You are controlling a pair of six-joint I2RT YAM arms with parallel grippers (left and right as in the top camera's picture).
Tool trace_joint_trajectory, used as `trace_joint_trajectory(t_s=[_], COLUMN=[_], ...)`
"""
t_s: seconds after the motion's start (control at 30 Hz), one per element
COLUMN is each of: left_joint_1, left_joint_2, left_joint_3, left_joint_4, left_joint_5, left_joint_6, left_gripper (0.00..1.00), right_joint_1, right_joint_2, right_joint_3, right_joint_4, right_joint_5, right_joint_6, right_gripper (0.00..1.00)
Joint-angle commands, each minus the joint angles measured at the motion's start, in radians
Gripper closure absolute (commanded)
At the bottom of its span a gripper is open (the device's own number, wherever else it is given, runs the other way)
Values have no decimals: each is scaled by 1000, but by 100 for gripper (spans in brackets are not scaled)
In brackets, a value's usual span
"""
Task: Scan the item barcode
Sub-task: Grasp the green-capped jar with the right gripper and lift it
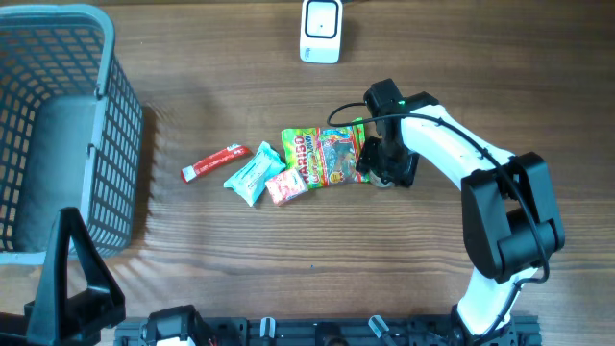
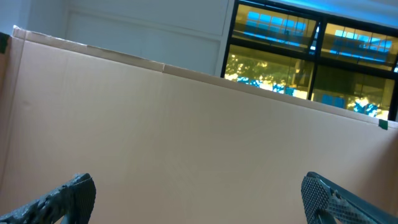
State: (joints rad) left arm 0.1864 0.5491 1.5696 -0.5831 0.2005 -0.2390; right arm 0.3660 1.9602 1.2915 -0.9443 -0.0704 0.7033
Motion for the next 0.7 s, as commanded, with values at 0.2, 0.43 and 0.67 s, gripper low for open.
trace_joint_trajectory(t_s=[0.2, 0.43, 0.67], left_joint_1=[8, 8, 8], left_joint_2=[-8, -8, -8], left_joint_3=[0, 0, 0], left_joint_4=[4, 3, 3], left_joint_5=[8, 8, 8], left_joint_6=[-5, -5, -5], left_gripper=[0, 0, 0], right_joint_1=[-16, -16, -19], right_joint_2=[-63, -101, -101], right_joint_3=[291, 298, 251], right_joint_4=[-261, -92, -97], right_joint_5=[26, 116, 114], right_joint_6=[-262, -388, 49], right_gripper=[38, 26, 30])
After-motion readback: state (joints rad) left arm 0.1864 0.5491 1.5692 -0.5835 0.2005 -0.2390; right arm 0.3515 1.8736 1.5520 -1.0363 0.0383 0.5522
